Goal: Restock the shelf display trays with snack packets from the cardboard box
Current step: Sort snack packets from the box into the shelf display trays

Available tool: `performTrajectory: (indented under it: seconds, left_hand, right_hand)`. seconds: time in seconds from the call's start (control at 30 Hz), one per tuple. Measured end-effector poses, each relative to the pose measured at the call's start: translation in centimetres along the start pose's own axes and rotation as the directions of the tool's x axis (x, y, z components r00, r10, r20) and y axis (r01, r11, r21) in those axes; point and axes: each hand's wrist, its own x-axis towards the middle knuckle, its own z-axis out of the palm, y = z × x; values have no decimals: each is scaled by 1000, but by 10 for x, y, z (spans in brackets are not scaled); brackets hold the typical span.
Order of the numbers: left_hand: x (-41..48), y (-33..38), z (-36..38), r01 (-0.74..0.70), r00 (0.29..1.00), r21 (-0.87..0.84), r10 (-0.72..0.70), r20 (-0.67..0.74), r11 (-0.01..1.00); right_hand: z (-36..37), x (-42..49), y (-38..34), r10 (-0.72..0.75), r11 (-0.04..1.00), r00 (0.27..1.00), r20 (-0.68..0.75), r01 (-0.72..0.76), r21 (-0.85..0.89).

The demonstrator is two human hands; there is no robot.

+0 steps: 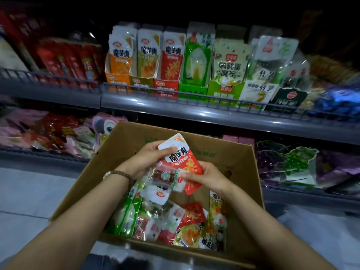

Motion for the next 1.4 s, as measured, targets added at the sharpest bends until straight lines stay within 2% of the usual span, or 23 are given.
performTrajectory:
  seconds: [0.07, 0.17, 0.23, 0.33, 0.4, 0.43, 0.47, 0.57, 0.6, 0.7, 0.8, 0.87, 0.93, 1.0, 1.07, 1.2, 1.3, 1.4]
  left_hand:
    - [-8, 12, 6, 25, 1000, -37, -25, 5, 999]
    - [-18, 23, 10, 138, 988, 38, -140, 59, 990]
    - [-25, 25, 10, 206, 974, -12, -204, 102, 978]
    - [-42, 26, 13, 205, 973, -354, -152, 173, 913]
    - [-55, 22, 13, 234, 951, -579, -59, 305, 781]
    - [-61, 19, 15, 256, 935, -635, -20, 354, 729]
    - [-64, 15, 19, 247, 936, -638, -11, 351, 730]
    - [-65, 5, 37, 72, 983, -414, 6, 186, 907]
    - [-64, 4, 44, 38, 989, -358, 15, 145, 933]
    - [-62, -3, 56, 53, 996, -424, -18, 87, 904]
    - [-65, -8, 62, 56, 997, -524, -19, 75, 850]
    - [-63, -9, 65, -2, 999, -570, 25, 33, 821]
    - [-64, -4, 68, -86, 996, -582, 78, -39, 809]
    - [-63, -1, 70, -147, 989, -554, 122, -82, 820]
    - [-63, 0, 73, -182, 983, -498, 149, -106, 848]
    - [-65, -1, 74, -190, 981, -457, 152, -119, 869]
    - [-63, -3, 69, -203, 976, -399, 153, -154, 894]
    - [-59, -2, 65, -227, 963, -375, 149, -226, 899]
  right_hand:
    - [1, -10, -8, -18, 1000, 1000, -15, 18, 24]
    - [3, -24, -17, -24, 999, 998, -51, 27, 47]
    - [5, -32, -22, -19, 995, 996, -88, 27, 92]
    - [8, -41, -27, -26, 986, 992, -121, 45, 159]
    - [11, -45, -31, -35, 977, 989, -141, 64, 204]
    - [13, -46, -33, -36, 970, 986, -162, 73, 231]
    - [15, -46, -34, -38, 965, 982, -187, 85, 250]
    - [21, -46, -36, -67, 968, 974, -218, 117, 224]
    - [24, -47, -37, -82, 966, 975, -208, 128, 223]
    - [32, -54, -40, -132, 958, 975, -177, 171, 229]
    - [38, -57, -37, -250, 961, 925, -285, 272, 41]
    - [37, -59, -35, -403, 915, 835, -373, 353, -197]
    - [36, -58, -34, -540, 822, 730, -418, 351, -450]
    - [38, -57, -36, -569, 789, 698, -434, 314, -528]
    - [41, -54, -39, -501, 849, 732, -463, 309, -429]
    - [36, -47, -44, -309, 950, 838, -450, 292, -110]
    - [31, -50, -44, -254, 957, 905, -341, 287, 48]
    - [23, -57, -50, -210, 954, 935, -287, 260, 147]
